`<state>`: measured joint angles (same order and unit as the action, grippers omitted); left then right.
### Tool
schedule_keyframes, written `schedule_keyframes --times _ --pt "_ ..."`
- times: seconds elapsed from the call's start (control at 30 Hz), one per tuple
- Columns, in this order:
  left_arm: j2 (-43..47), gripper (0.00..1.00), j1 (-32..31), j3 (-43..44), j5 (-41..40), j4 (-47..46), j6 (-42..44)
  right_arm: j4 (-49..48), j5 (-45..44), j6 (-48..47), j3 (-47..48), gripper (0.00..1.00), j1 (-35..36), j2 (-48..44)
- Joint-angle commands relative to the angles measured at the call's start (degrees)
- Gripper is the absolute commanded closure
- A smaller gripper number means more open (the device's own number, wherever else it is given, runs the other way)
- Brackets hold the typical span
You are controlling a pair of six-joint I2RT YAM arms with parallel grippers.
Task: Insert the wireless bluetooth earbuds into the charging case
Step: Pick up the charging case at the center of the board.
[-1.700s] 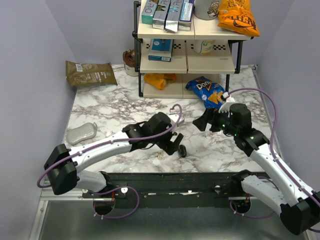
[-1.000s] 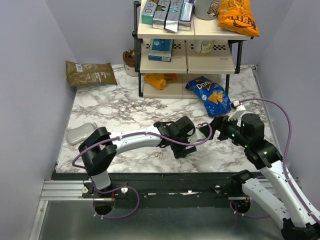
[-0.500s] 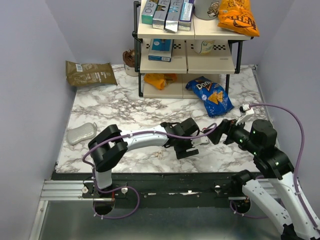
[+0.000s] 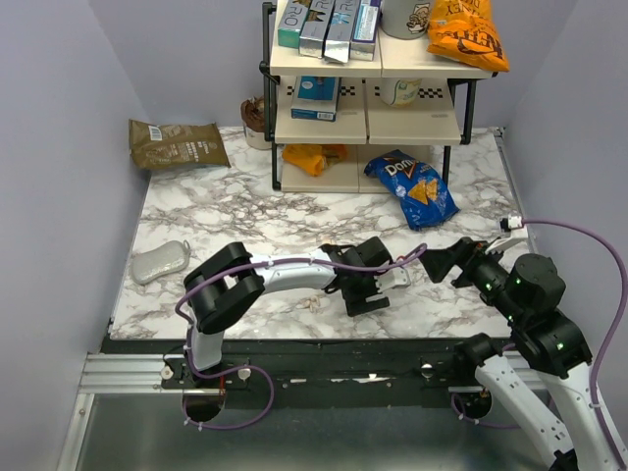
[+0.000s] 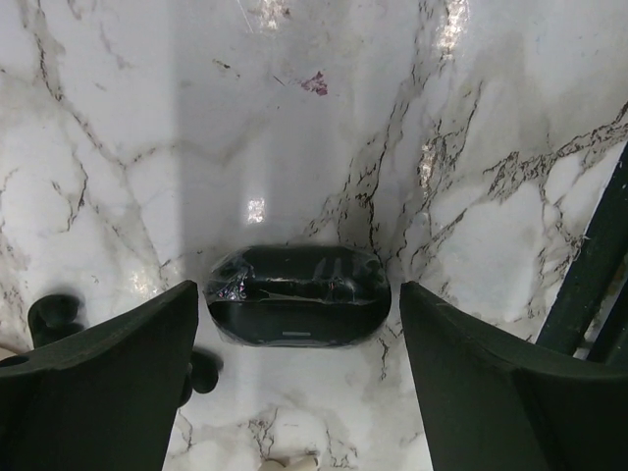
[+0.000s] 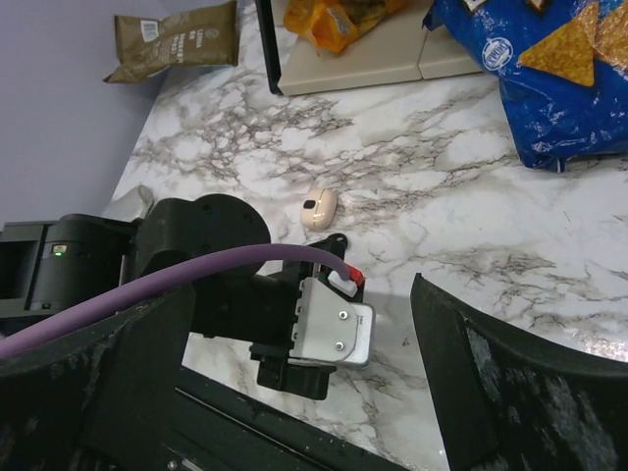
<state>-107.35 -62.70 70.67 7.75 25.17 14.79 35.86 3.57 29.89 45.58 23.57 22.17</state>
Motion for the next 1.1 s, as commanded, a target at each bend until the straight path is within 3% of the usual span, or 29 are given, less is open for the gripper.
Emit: schedule_keyframes --times 0.0,0.67,0.83,0.87,1.07 --pt "-1.98 0.10 0.03 0.17 -0.89 -0.12 -0.46 -2.81 -1.99 2.19 2.32 0.00 0.33 -1.17" --pt "-3.13 0.11 1.17 -0.98 -2.65 -1.00 -7.32 -3.43 -2.26 3.25 0.21 0.00 0.25 -0.99" --pt "-2.34 0.07 1.09 -0.98 -3.35 -1.00 -7.14 -2.99 -2.08 3.42 -0.41 0.00 0.25 -1.34" --pt "-2.34 0.01 1.17 -0.89 -3.61 -0.74 -6.97 -2.90 -2.08 3.42 -0.41 0.00 0.25 -1.43" --pt "-1.72 0.01 1.09 -0.45 -4.84 0.06 -6.35 -2.72 -2.25 3.51 -0.76 0.00 0.33 -1.96"
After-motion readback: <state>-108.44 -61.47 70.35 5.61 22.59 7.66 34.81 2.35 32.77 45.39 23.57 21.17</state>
